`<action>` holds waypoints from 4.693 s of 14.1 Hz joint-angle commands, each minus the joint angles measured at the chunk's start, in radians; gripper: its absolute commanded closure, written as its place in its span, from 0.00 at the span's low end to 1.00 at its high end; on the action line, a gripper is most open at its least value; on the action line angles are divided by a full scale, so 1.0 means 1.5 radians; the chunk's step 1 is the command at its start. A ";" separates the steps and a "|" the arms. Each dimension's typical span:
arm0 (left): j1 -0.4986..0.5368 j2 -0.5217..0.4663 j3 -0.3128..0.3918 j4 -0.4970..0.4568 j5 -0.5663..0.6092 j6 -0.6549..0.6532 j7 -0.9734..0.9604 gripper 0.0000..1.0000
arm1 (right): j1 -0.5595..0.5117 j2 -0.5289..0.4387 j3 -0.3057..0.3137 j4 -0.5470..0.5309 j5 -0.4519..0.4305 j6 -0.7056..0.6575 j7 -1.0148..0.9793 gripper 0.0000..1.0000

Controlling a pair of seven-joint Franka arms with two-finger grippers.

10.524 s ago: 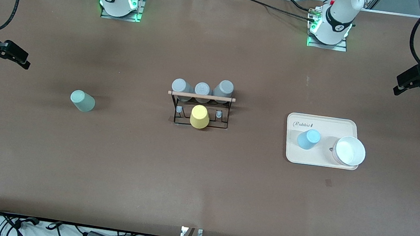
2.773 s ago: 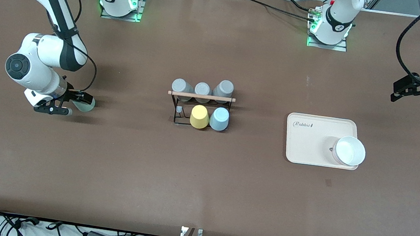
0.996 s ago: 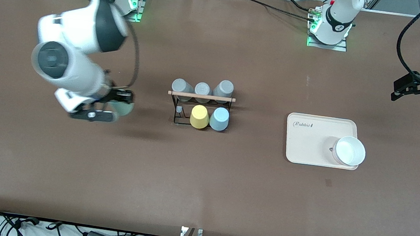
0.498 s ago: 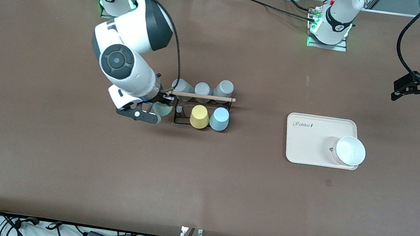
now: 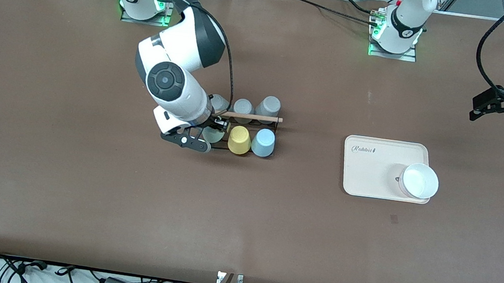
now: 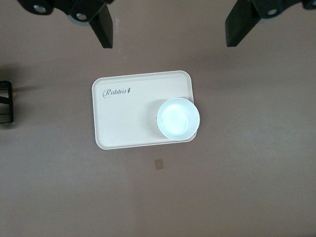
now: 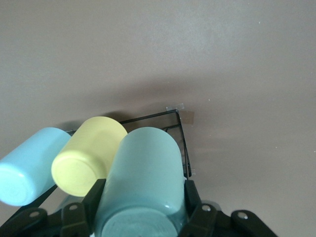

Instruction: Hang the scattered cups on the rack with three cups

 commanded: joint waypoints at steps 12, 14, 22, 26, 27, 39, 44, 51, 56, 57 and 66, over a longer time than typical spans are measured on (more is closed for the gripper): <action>0.006 -0.014 -0.006 -0.010 0.006 -0.002 0.002 0.00 | 0.011 0.064 -0.005 0.022 -0.017 0.027 0.017 0.78; 0.006 -0.014 -0.006 -0.010 0.006 -0.002 0.002 0.00 | 0.011 0.068 -0.005 0.022 -0.017 0.031 0.017 0.75; 0.006 -0.014 -0.006 -0.011 0.006 -0.002 0.002 0.00 | 0.005 0.060 -0.009 0.046 -0.017 0.020 0.014 0.00; 0.006 -0.014 -0.006 -0.011 0.006 -0.002 0.002 0.00 | -0.017 0.009 -0.013 0.057 -0.022 -0.008 0.003 0.00; 0.006 -0.014 -0.006 -0.011 0.006 -0.002 0.002 0.00 | -0.035 -0.005 -0.013 0.060 -0.022 -0.021 0.001 0.00; 0.006 -0.014 -0.006 -0.011 0.006 -0.002 0.001 0.00 | -0.301 -0.112 -0.017 0.089 -0.026 -0.131 -0.321 0.00; 0.006 -0.015 -0.006 -0.011 0.006 -0.002 0.001 0.00 | -0.340 -0.136 -0.019 0.088 -0.029 -0.136 -0.330 0.00; 0.006 -0.017 -0.006 -0.011 0.006 -0.003 0.001 0.00 | -0.355 -0.193 -0.078 0.077 -0.050 -0.160 -0.482 0.00; 0.006 -0.017 -0.007 -0.011 0.006 -0.004 0.000 0.00 | -0.361 -0.285 -0.080 -0.049 -0.080 -0.130 -0.523 0.00; 0.006 -0.017 -0.007 -0.011 0.006 -0.004 0.000 0.00 | -0.361 -0.310 -0.080 -0.087 -0.081 -0.122 -0.523 0.00; 0.007 -0.021 -0.006 -0.018 0.003 0.004 0.003 0.00 | -0.349 -0.420 -0.072 -0.232 -0.091 -0.109 -0.522 0.00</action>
